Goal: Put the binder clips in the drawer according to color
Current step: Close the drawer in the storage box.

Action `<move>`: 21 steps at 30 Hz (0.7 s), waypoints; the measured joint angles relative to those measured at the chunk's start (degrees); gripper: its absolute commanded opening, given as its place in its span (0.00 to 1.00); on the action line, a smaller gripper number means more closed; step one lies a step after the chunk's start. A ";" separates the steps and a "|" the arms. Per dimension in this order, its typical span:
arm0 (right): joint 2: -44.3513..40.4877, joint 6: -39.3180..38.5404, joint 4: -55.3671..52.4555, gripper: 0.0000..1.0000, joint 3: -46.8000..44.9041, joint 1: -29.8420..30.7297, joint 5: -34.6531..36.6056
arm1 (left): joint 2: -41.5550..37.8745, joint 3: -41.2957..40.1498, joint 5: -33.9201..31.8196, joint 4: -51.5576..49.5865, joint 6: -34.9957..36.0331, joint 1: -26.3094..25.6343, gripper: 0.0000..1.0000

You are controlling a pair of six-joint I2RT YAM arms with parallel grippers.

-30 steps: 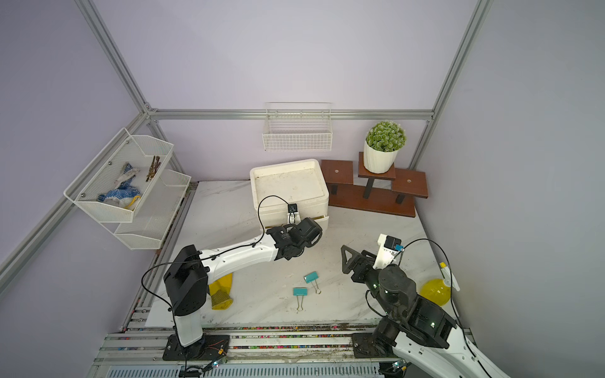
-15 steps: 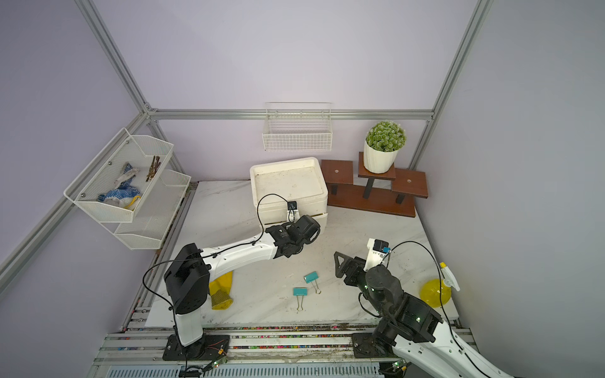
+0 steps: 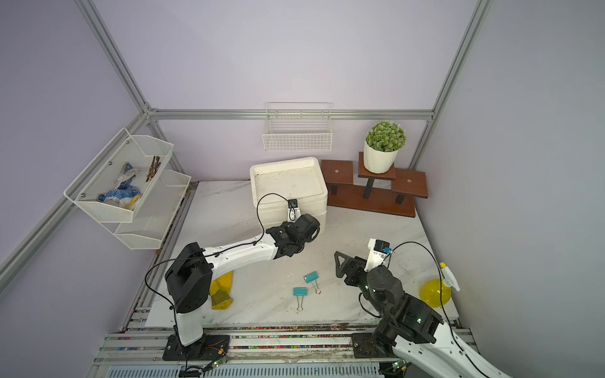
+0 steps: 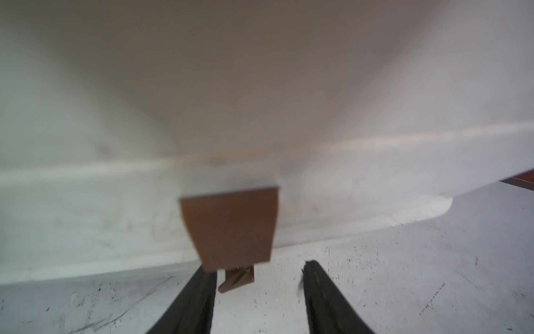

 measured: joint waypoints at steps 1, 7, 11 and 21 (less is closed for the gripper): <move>-0.11 0.00 0.04 0.89 -0.02 0.00 0.00 | 0.42 0.76 0.13 -0.22 1.05 0.37 0.53; 0.42 0.02 0.83 0.87 -0.46 0.00 -0.15 | 2.32 2.95 0.46 -0.26 3.67 0.94 0.53; 3.34 0.59 3.04 0.84 -1.86 -0.02 -1.27 | 0.66 1.01 0.57 -0.02 3.65 0.31 0.55; 36.61 -0.57 21.40 0.70 -2.25 -3.26 -11.21 | -24.57 -17.40 0.85 -3.56 -5.68 -6.95 0.56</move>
